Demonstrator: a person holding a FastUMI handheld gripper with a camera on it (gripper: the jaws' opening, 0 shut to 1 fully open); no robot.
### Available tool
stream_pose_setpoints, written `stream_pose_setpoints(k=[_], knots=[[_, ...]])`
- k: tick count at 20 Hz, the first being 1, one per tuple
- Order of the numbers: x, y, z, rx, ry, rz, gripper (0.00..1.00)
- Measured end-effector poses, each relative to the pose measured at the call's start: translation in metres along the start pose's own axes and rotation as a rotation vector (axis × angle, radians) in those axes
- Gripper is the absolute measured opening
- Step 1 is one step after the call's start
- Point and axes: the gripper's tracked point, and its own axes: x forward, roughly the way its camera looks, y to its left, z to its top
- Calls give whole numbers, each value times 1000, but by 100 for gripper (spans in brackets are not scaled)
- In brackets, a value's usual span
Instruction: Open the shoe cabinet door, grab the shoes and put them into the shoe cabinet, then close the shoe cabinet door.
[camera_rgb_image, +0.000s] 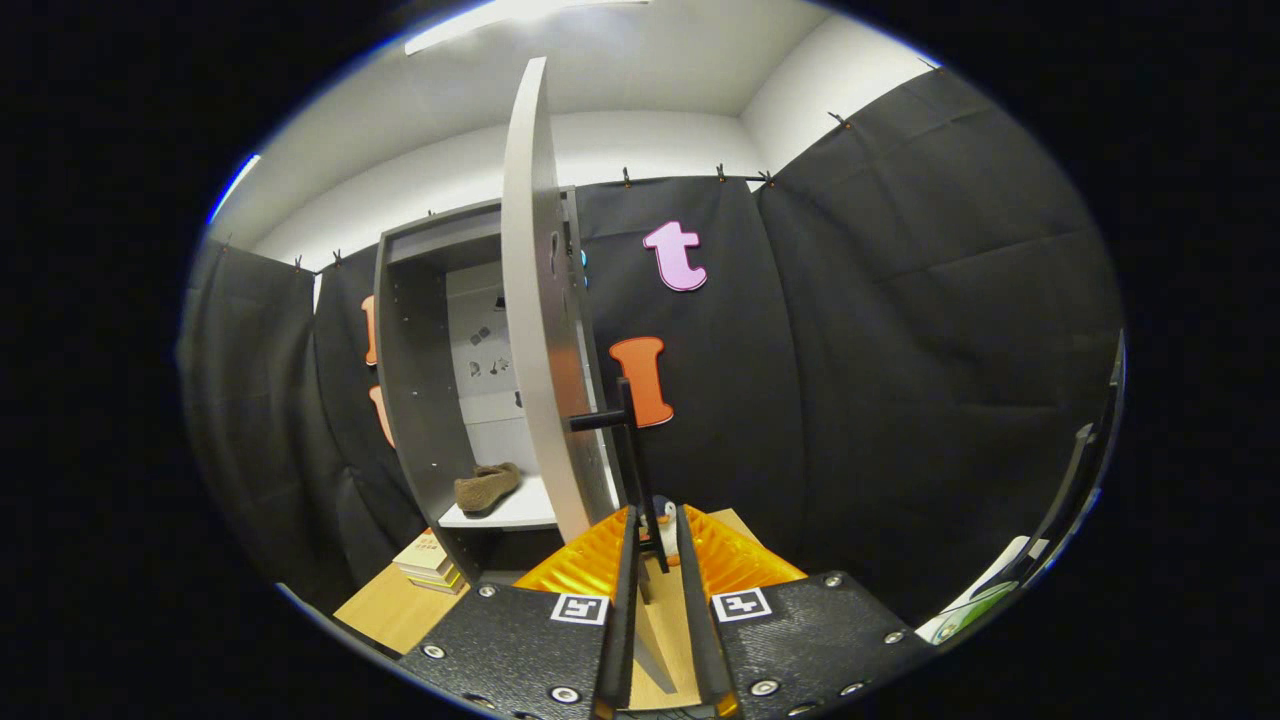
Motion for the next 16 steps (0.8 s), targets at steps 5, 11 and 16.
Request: stream_pose_setpoints(k=[5, 11, 16], knots=[[-9, 16, -2, -19, 5, 31, 24], [-26, 61, -1, -55, -2, 35, 24], [-29, 130, -32, -106, 34, 58, 24]])
